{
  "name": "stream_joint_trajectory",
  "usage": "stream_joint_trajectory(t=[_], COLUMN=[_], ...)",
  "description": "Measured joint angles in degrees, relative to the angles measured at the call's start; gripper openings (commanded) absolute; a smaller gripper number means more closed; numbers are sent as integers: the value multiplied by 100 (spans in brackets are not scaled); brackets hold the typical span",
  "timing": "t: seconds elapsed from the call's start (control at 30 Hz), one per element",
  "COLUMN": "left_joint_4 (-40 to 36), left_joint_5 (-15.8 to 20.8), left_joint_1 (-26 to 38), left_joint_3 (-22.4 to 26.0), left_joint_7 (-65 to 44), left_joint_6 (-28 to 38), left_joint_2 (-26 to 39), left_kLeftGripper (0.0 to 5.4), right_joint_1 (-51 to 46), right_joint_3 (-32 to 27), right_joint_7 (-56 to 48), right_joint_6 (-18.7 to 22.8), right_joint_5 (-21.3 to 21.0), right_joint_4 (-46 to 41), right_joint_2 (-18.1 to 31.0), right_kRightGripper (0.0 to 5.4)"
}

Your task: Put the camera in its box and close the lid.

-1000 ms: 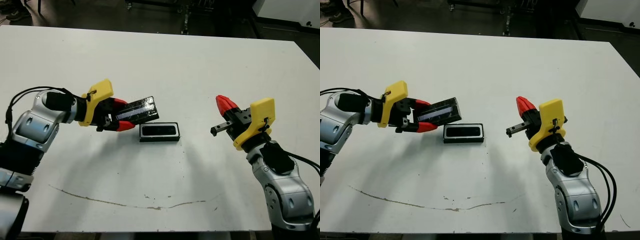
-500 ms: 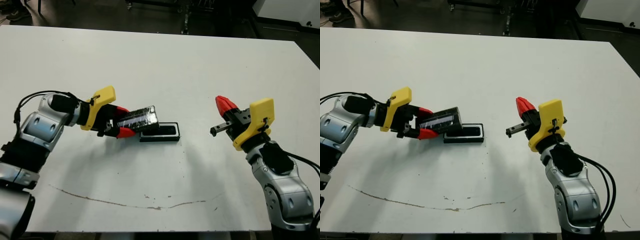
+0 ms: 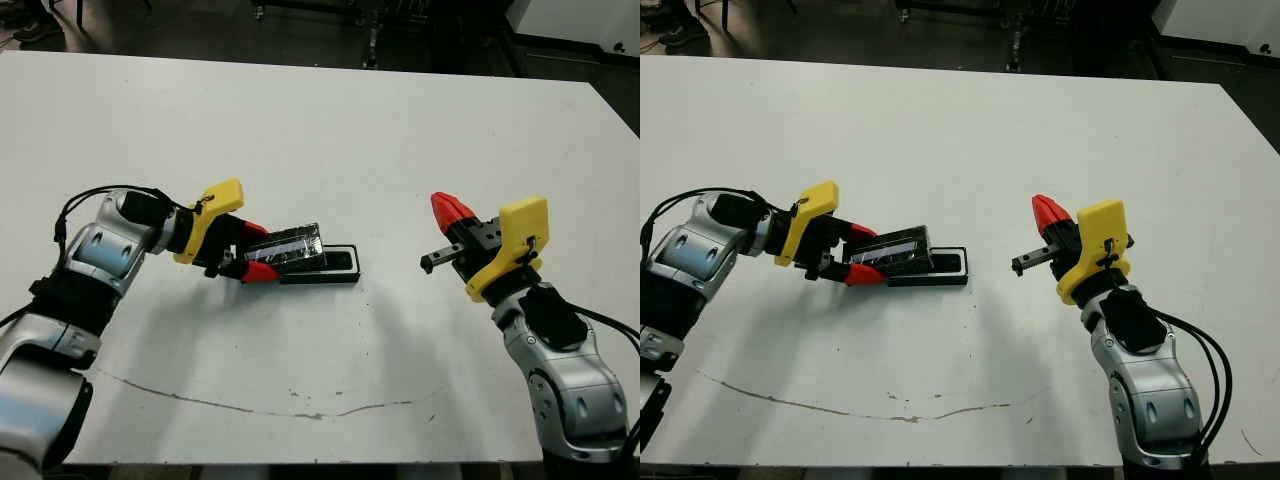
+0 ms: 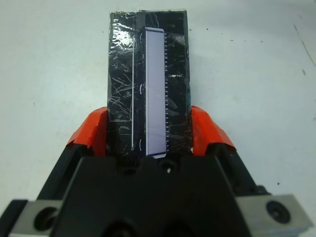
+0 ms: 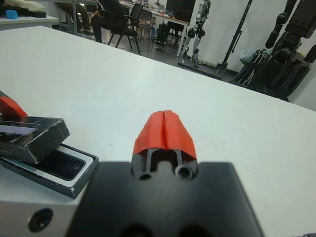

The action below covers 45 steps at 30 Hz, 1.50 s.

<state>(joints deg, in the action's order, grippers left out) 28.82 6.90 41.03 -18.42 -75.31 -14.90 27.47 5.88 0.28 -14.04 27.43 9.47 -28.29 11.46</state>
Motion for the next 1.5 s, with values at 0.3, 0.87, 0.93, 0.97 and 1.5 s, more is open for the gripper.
stream_joint_trajectory(t=[0.3, 0.87, 0.93, 0.97, 1.5], left_joint_4=[256, 224, 204, 179, -381], left_joint_5=[-54, -72, -71, -72, -215], left_joint_1=[168, 215, 216, 213, 8], left_joint_3=[-61, -121, -126, -130, -193], left_joint_7=[-201, -308, -311, -311, -75], left_joint_6=[27, -166, -172, -172, -15], left_joint_2=[-92, -141, -140, -137, -87], left_kLeftGripper=[316, 316, 316, 316, 316], right_joint_1=[-18, -18, -18, -18, -16], right_joint_3=[3, 5, 5, 5, 2], right_joint_7=[2, 9, 8, 8, -12], right_joint_6=[0, 15, 16, 16, 12], right_joint_5=[-1, -12, -10, -7, 0], right_joint_4=[-1, -1, 3, 12, 59], right_joint_2=[-1, 0, 0, 0, 1], right_kRightGripper=[0, 0, 0, 0, 0])
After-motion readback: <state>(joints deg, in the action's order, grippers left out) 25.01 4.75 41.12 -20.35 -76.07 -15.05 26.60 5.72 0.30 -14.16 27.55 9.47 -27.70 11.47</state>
